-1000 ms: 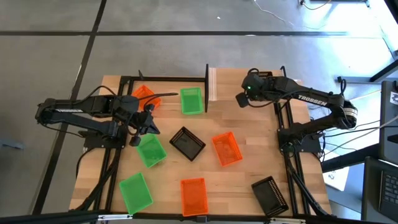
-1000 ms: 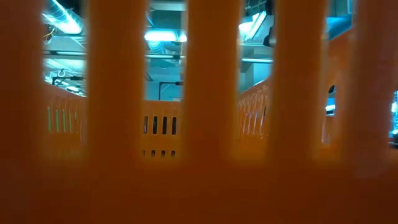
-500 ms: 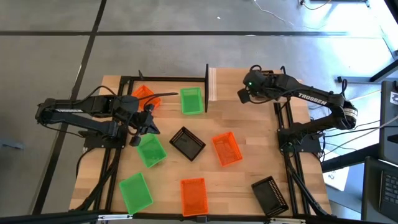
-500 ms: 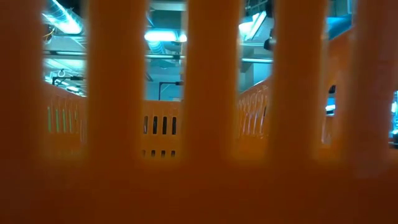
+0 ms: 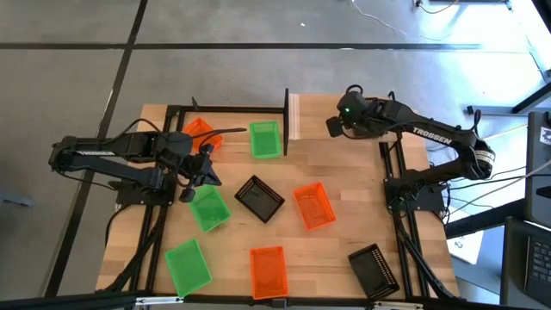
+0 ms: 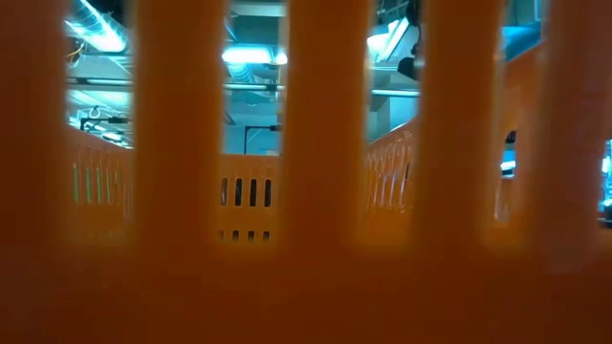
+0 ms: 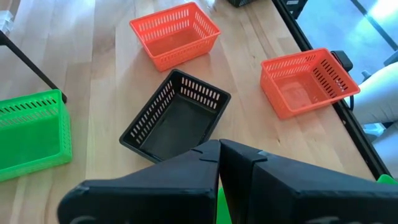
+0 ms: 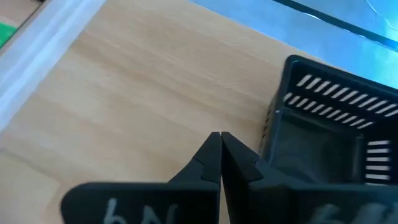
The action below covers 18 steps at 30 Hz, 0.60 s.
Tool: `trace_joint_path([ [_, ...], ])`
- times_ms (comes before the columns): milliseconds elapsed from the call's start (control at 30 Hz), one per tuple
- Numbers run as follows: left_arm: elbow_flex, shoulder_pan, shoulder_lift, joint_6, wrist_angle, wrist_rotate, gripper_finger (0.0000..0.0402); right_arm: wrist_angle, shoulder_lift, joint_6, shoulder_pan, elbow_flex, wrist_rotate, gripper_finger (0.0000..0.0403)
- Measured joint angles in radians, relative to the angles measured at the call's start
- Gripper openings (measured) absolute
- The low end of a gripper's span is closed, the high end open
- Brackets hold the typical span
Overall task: Stack baskets on shelf by color
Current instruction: Put the top right black bin on the shelf
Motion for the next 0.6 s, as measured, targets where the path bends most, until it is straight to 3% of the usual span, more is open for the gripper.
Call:
trace_joint_path([
  [600,0.000,0.000,0.000,0.000,0.000,0.000,0.0000,-0.050,0.000,-0.003,-0.065,0.000,0.004,0.0000],
])
